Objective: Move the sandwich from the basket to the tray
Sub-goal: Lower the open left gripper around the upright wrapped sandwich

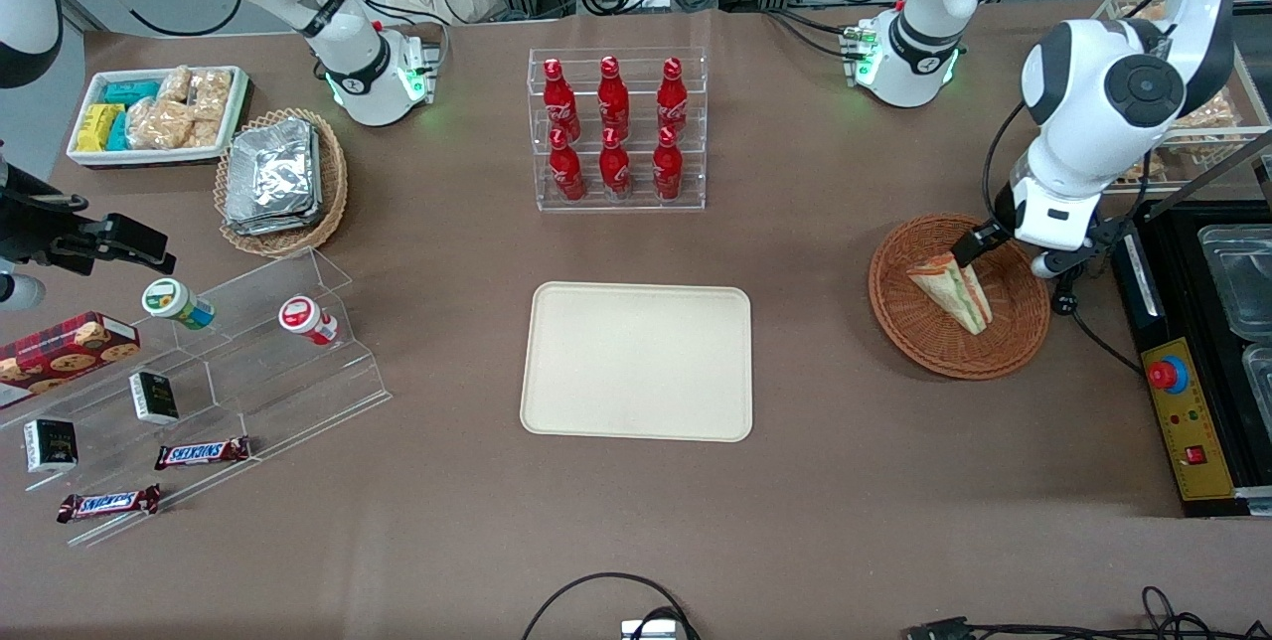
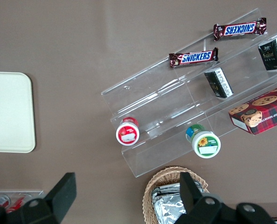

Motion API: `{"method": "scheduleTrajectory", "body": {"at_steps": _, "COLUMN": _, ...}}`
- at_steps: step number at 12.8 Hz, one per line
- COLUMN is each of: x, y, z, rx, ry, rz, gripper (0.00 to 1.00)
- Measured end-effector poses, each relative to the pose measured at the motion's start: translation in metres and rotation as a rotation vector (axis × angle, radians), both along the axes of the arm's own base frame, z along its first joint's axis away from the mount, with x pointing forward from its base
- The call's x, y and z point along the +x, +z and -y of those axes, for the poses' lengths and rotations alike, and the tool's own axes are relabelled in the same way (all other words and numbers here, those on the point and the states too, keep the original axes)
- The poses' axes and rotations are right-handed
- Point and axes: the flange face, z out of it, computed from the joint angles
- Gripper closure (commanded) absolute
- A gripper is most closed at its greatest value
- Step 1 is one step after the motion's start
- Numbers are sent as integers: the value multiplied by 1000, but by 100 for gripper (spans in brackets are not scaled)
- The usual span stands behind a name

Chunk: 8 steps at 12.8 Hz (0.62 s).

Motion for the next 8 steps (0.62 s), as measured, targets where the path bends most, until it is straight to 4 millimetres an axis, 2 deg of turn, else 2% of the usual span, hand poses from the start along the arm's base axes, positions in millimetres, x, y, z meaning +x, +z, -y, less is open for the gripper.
{"method": "scheduleTrajectory", "body": {"at_steps": 5, "x": -9, "y": -48, "z": 0, "rx": -10, "ry": 17, "rz": 25, "gripper": 0}}
{"method": "scheduleTrajectory", "body": {"at_steps": 8, "x": -8, "y": -65, "z": -1, "rx": -13, "ry": 25, "rz": 30, "gripper": 0}}
